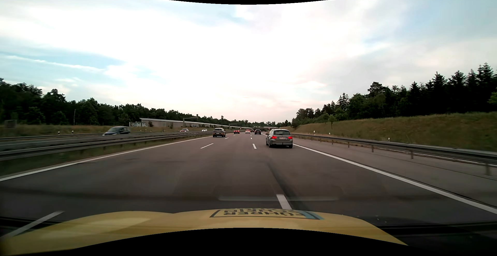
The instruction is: Follow the waypoints while adhering to traffic rules and regulations
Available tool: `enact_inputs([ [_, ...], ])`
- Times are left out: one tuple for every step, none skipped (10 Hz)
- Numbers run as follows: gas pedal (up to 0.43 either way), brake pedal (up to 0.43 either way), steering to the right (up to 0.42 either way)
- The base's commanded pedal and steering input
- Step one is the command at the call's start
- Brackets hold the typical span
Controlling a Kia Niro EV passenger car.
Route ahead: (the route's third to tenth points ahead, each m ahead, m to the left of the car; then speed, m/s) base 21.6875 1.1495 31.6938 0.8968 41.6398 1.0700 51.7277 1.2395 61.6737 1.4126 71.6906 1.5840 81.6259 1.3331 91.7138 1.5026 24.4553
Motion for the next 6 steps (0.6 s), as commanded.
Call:
enact_inputs([
  [0.0,0.0,0.009],
  [0.0,0.0,0.009],
  [0.0,0.0,0.009],
  [0.0,0.0,0.007],
  [0.0,0.0,0.005],
  [0.0,0.0,0.004],
])
